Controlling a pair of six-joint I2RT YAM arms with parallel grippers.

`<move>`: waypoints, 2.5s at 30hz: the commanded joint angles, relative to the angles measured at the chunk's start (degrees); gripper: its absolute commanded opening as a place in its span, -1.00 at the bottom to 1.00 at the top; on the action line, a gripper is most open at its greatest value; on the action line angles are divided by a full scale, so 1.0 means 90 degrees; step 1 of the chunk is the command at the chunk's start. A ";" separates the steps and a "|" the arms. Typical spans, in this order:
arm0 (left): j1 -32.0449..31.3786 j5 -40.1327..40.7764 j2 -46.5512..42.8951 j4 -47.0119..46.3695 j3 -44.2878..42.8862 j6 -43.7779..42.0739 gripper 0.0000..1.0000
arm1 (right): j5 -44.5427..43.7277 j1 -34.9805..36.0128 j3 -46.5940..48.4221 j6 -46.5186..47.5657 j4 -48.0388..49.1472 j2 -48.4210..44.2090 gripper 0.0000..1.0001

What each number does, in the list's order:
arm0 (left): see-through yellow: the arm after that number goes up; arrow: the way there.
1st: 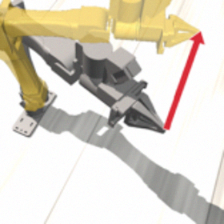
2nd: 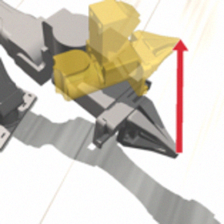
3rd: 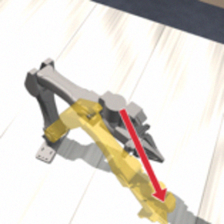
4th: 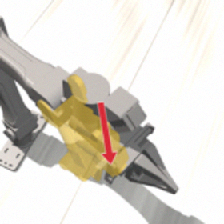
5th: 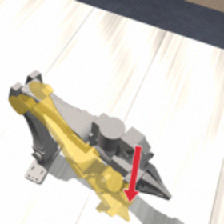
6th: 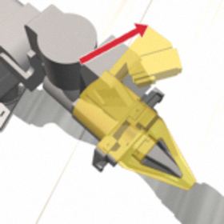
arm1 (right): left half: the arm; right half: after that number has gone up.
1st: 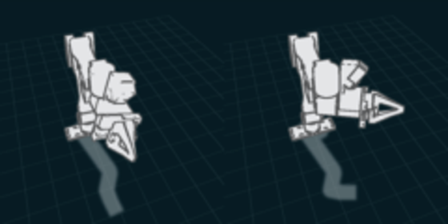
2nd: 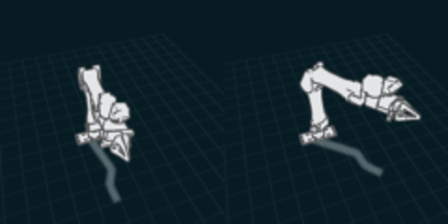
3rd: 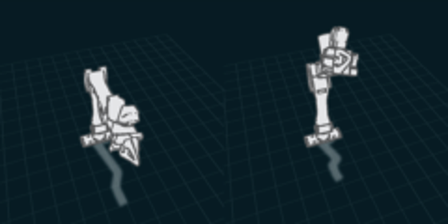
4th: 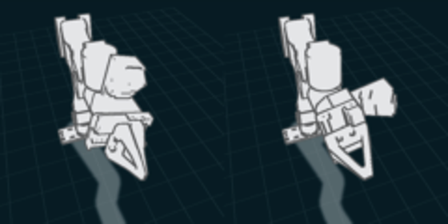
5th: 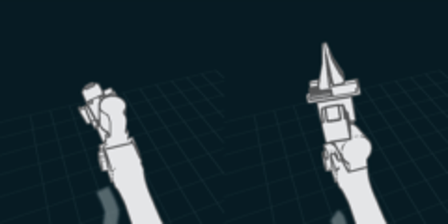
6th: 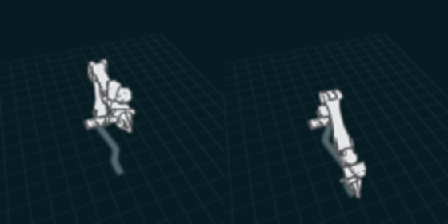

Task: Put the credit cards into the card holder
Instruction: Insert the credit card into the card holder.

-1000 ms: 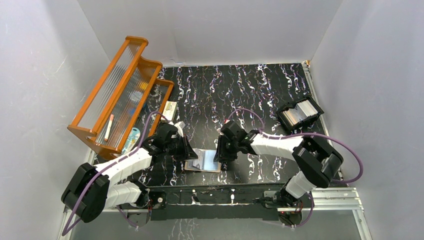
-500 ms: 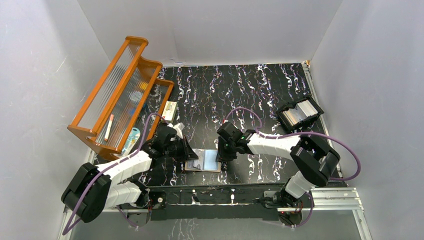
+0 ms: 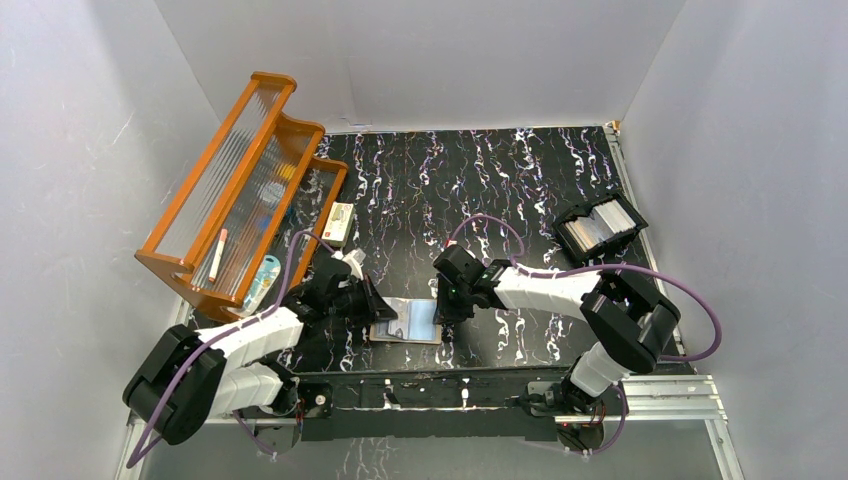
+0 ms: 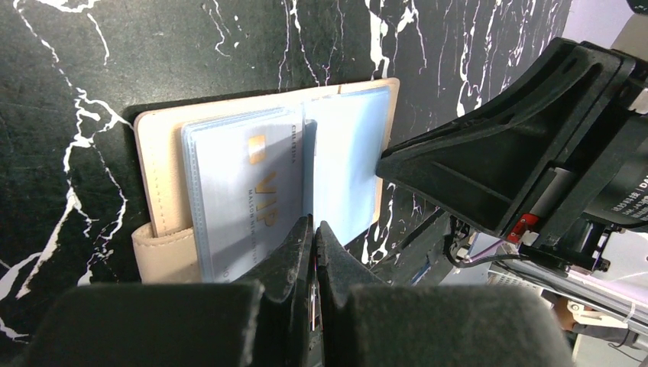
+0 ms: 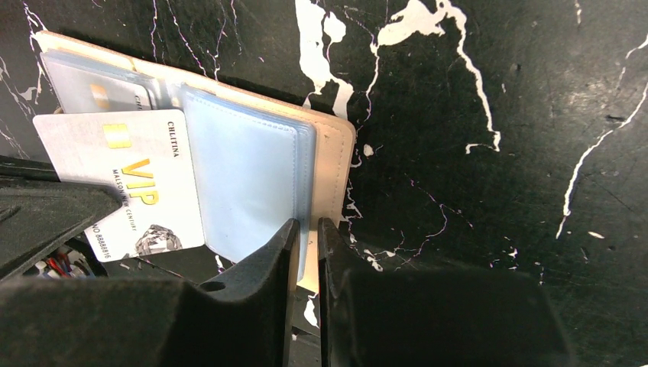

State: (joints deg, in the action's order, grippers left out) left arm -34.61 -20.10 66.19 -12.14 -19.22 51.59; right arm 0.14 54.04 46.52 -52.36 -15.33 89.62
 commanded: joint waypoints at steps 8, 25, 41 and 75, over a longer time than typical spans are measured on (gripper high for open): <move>0.0017 -0.0033 0.0240 -0.0750 0.0280 -0.0048 -1.00 | -0.0274 0.0040 -0.0120 0.0061 -0.0210 0.0141 -0.54; 0.0011 0.0465 0.0459 -0.0087 0.0065 -0.0952 -0.87 | -0.0233 0.0039 -0.0072 0.0056 -0.0210 0.0169 -0.54; 0.0005 0.0350 0.0641 -0.0353 0.0158 -0.1197 -0.83 | -0.0152 0.0034 -0.0004 0.0079 -0.0131 0.0298 -0.54; -0.0189 0.0603 0.0464 -0.0673 0.0386 -0.0955 -0.53 | -0.0016 0.0029 -0.0093 -0.0156 0.0305 -0.0252 -0.46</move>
State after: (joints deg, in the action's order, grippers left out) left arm -35.79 -17.80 69.91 -22.92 -15.53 45.23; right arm 0.99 54.04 46.26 -52.77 -14.39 89.45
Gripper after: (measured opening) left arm 0.239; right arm 0.273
